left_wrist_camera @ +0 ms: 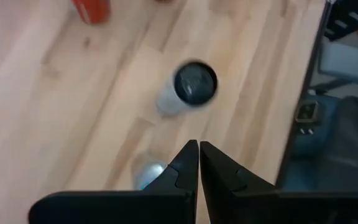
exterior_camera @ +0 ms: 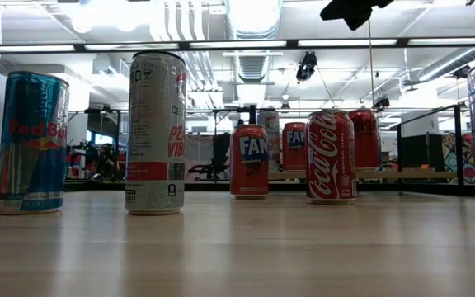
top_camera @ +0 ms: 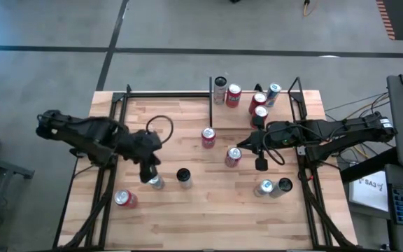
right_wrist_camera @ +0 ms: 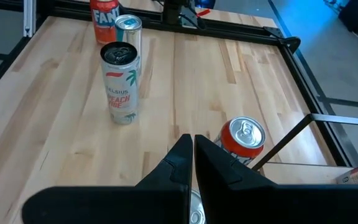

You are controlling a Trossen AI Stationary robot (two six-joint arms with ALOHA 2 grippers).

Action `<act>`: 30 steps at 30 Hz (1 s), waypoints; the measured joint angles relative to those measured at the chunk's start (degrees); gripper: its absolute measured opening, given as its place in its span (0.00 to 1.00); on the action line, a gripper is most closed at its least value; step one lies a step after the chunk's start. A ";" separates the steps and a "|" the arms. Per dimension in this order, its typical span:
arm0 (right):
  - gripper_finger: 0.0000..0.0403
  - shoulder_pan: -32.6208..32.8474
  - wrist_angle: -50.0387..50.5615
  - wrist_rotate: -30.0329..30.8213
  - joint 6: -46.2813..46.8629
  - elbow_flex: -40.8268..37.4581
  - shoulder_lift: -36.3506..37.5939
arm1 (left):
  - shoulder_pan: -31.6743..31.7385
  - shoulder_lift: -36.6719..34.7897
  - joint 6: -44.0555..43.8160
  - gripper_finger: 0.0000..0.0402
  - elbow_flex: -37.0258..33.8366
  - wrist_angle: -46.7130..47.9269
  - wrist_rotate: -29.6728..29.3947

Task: Place canned beverage on shelf
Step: Put the bottom orange soda can on the shelf aligned with the other orange soda can

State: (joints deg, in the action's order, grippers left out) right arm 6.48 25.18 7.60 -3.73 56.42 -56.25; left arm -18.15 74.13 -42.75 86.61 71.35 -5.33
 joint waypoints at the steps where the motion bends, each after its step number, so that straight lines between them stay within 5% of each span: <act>1: 0.02 0.00 -0.01 0.00 0.02 0.00 0.00 | -1.09 0.00 -1.28 0.00 0.00 0.46 0.10; 11: 0.02 0.00 -0.04 -0.01 0.67 0.00 -0.02 | -9.61 1.43 -7.31 0.01 0.00 4.02 0.10; 18: 0.02 0.00 -0.19 -0.04 0.82 0.00 -0.02 | -12.52 3.58 -9.89 0.11 0.00 8.44 0.16; 23: 0.02 -0.01 -0.19 -0.04 0.81 0.00 -0.02 | -15.09 6.00 -13.34 0.25 0.00 11.14 3.08; 30: 0.02 0.00 0.73 -0.13 0.64 0.00 -0.04 | -19.29 12.32 -18.43 0.60 -0.16 18.89 6.02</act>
State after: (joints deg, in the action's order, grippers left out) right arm 6.48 25.91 7.46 -3.09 56.42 -56.29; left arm -37.44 86.45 -61.19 86.45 90.24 0.69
